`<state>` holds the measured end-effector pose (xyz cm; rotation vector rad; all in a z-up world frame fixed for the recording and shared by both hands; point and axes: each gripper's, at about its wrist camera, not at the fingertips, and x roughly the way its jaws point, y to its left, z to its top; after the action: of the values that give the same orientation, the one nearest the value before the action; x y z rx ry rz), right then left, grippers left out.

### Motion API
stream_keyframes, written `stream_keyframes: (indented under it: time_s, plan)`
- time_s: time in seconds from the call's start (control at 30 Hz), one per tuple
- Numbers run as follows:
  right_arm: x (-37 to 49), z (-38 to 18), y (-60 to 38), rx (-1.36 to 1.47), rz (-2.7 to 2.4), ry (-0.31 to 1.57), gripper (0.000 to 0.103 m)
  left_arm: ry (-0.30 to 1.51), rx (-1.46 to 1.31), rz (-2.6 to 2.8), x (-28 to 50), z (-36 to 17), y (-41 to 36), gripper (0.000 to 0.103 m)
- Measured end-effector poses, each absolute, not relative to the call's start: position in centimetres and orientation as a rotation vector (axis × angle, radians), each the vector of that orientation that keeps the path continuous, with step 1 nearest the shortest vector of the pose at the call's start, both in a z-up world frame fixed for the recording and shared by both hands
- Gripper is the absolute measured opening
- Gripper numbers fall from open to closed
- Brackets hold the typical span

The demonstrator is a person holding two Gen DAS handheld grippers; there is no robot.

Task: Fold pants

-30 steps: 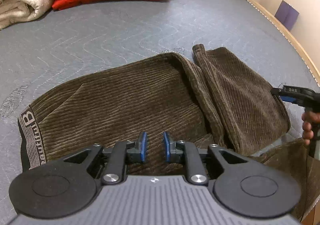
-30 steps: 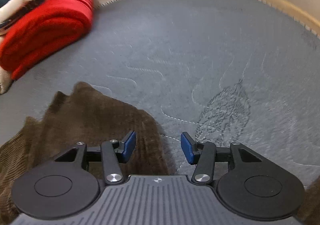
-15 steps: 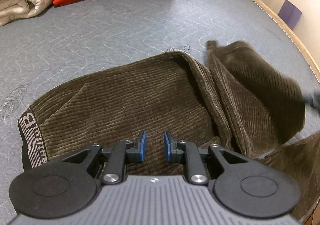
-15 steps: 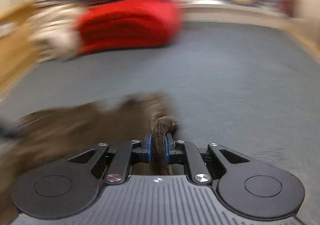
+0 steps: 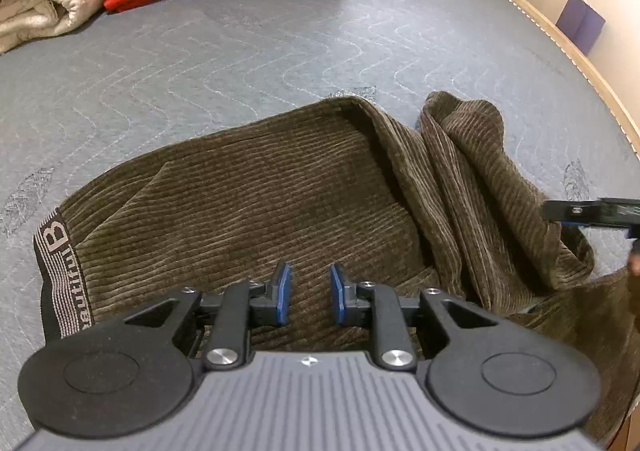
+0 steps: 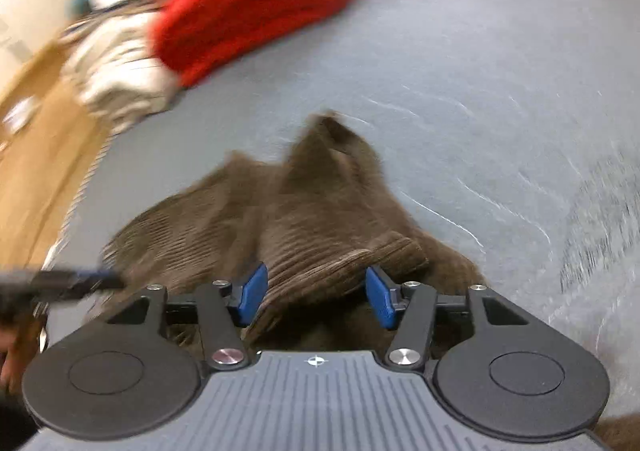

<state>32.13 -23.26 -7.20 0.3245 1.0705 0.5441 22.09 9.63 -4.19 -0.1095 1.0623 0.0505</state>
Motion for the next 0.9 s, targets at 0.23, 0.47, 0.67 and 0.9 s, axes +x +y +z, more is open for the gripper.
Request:
stream_keyframes:
  time_s: [0.23, 0.47, 0.67, 0.9]
  plan:
    - [33.6, -7.0, -21.5, 0.347, 0.413, 1.042, 0.007, 1.068, -0.117, 0.050, 22.7, -4.5, 9.8, 0.025]
    - [33.4, -3.2, -24.5, 0.418, 0.413, 0.934, 0.006, 1.072, -0.112, 0.034, 23.1, -4.7, 9.1, 0.025]
    - [33.4, -1.1, -27.3, 0.475, 0.484, 0.787, 0.002, 1.070, -0.122, 0.029, 23.3, -4.6, 8.9, 0.025]
    - [32.5, -2.1, -40.8, 0.825, -0.012, 0.465, 0.001, 1.074, -0.112, 0.004, 23.2, -4.7, 8.1, 0.025]
